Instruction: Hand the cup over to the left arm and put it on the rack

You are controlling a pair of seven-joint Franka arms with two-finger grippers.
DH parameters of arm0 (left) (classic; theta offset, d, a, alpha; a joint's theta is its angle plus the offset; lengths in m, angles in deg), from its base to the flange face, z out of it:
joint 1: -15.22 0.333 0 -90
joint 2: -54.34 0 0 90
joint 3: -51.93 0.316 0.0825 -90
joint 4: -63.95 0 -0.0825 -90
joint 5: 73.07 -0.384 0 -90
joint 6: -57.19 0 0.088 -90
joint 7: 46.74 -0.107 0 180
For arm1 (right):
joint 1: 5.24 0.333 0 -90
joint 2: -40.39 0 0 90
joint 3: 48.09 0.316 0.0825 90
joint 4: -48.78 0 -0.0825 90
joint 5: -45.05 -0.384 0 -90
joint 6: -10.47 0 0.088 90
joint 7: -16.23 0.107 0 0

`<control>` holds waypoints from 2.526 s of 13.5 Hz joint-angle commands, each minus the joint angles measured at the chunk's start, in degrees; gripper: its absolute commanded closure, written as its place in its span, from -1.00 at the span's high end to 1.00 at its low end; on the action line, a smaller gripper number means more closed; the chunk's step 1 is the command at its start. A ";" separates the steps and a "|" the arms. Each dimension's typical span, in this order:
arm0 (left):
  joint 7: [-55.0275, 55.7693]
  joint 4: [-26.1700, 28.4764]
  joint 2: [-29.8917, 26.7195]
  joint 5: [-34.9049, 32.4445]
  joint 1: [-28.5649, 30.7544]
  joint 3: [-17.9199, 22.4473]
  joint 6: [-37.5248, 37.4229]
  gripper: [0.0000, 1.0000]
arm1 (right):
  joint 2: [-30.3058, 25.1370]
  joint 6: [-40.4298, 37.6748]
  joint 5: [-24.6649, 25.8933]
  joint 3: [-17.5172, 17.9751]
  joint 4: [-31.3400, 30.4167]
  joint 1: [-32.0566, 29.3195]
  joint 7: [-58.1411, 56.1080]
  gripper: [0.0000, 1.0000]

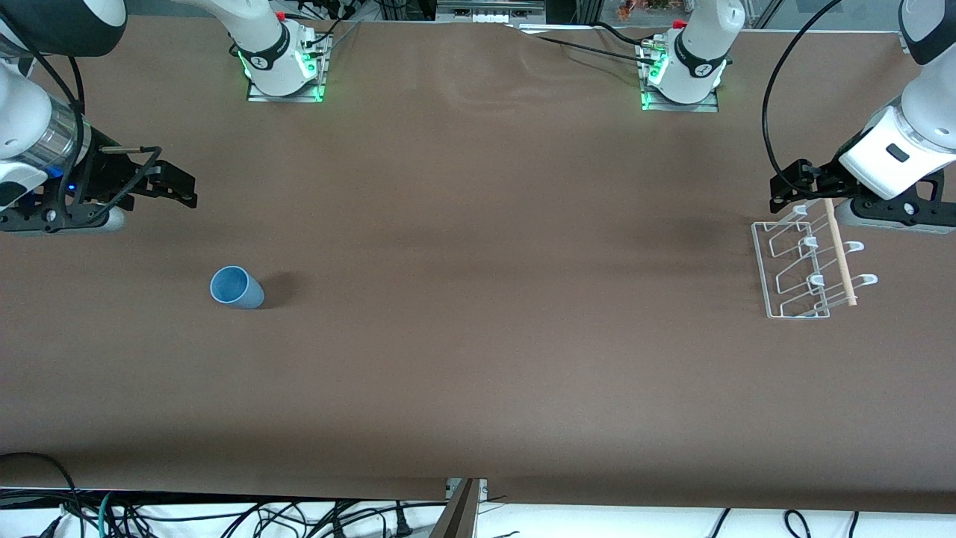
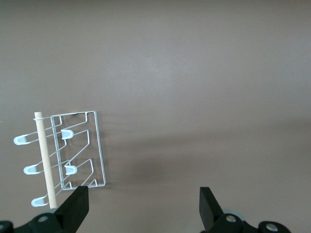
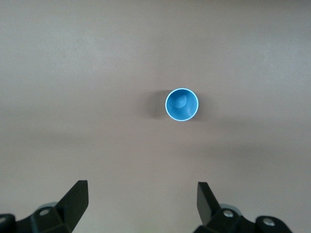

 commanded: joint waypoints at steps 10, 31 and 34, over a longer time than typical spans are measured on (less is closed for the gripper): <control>0.57 -1.23 -0.23 0.92 0.06 -0.38 -1.31 1.00 | -0.14 0.52 0.74 0.38 -0.98 -0.20 -0.74 0.98; 0.57 -1.14 -0.23 0.92 0.06 -0.47 -1.31 1.00 | 4.32 23.93 1.97 -1.90 -18.45 -5.64 -13.39 0.98; 0.57 -1.23 -0.23 0.92 0.06 -0.47 -1.31 1.00 | 11.00 29.78 1.44 -1.82 -18.47 -6.27 -14.80 0.98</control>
